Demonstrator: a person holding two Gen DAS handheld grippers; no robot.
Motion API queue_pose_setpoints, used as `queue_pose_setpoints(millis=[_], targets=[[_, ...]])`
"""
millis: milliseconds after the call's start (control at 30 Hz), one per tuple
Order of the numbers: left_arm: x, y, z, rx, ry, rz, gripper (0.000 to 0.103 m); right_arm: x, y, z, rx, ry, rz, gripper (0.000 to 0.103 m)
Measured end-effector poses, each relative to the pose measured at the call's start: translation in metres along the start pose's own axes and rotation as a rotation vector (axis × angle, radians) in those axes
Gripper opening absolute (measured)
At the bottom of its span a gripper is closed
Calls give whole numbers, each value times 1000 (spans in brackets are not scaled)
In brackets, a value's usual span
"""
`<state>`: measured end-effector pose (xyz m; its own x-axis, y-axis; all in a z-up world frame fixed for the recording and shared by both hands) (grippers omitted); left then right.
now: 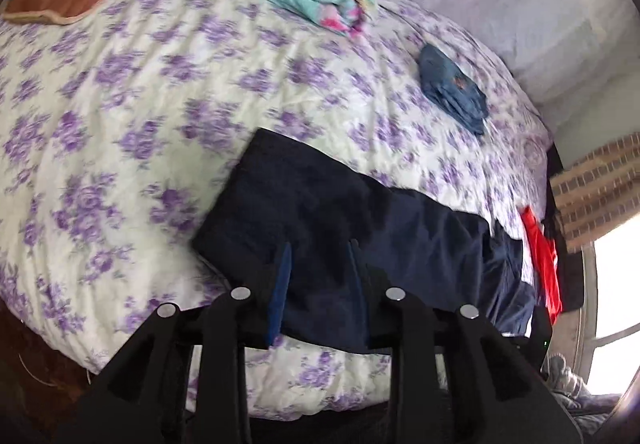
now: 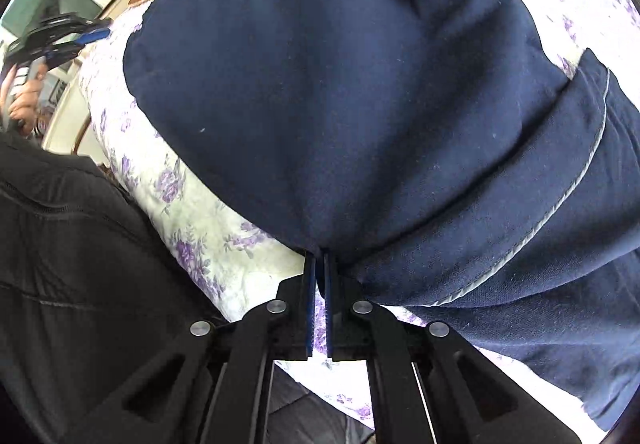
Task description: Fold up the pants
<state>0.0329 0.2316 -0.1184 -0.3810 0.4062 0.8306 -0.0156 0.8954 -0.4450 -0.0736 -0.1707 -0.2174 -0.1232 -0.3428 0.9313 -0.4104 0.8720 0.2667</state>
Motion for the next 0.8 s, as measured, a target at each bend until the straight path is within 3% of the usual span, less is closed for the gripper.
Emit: queue_pose_setpoints(millis=[67, 133, 200, 300, 333, 400, 433, 500, 533, 667, 800], targets=[[-35, -21, 9, -57, 86, -9, 33, 0, -4, 2, -22, -9, -23, 3], [-67, -27, 25, -99, 165, -74, 33, 3, -8, 2, -56, -4, -62, 5], [-84, -20, 37, -122, 189, -131, 33, 16, -11, -2, -94, -7, -103, 7], [-86, -16, 40, -122, 180, -122, 34, 65, -13, -16, -132, -149, -103, 14], [-87, -15, 39, -112, 186, -107, 38, 83, -17, -25, -156, -218, -75, 18], [-89, -14, 38, -103, 191, -80, 47, 107, -37, -46, -246, -325, 92, 54], [-89, -16, 39, -105, 191, -73, 53, 111, -49, -57, -297, -356, 190, 59], [-93, -26, 41, -136, 190, -69, 65, 107, -75, -81, -393, -374, 352, 61], [-94, -29, 41, -160, 188, -78, 71, 99, -89, -92, -424, -359, 393, 61], [-100, -46, 47, -251, 187, -135, 87, 64, -124, -116, -493, -311, 513, 60], [-101, -49, 46, -287, 201, -141, 92, 39, -140, -107, -504, -231, 619, 60]])
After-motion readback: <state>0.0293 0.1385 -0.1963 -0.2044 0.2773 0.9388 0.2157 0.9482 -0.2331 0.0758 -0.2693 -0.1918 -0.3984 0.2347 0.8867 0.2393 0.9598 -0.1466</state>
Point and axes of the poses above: each gripper's, at about its wrist camera, not at the fingertips, and x roughly against the way its jaws point, y to its left, z to its underside, the point moved 3 cm from there along -x, roughly the way its jaws point
